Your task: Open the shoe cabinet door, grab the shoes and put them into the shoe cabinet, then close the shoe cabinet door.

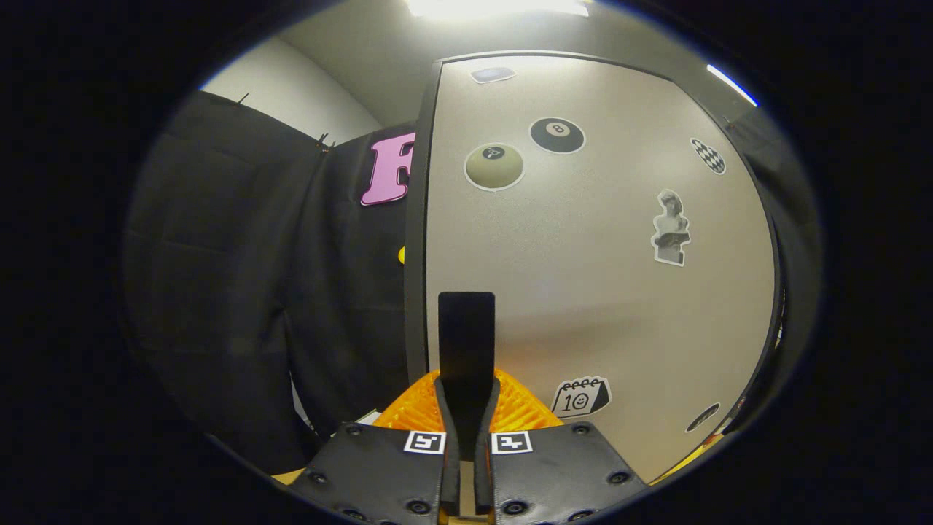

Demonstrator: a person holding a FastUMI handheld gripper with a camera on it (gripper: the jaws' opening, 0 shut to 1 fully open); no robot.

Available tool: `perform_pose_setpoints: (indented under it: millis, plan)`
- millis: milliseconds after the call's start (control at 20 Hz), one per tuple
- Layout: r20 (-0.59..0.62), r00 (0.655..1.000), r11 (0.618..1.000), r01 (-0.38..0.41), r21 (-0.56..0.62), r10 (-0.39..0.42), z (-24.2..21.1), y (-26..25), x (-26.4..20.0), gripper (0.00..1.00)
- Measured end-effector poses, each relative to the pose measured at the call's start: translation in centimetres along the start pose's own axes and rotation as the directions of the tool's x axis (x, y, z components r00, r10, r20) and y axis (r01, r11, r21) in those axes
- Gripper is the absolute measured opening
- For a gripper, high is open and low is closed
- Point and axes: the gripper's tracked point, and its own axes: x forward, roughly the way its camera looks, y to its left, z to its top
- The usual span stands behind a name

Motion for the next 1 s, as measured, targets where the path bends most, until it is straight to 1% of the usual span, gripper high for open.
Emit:
perform_pose_setpoints:
  millis: [100,550,1000]
  plan:
    - [-0.002,1.0,1.0,-0.013,-0.009,0.013,0.1,0.0,-0.7,0.09]
    - [-0.001,0.993,0.993,-0.118,0.004,0.118,0.7,0.5,-5.1,0.09]
    - [-0.005,0.987,0.987,-0.16,0.024,0.161,1.2,0.0,-9.8,0.09]
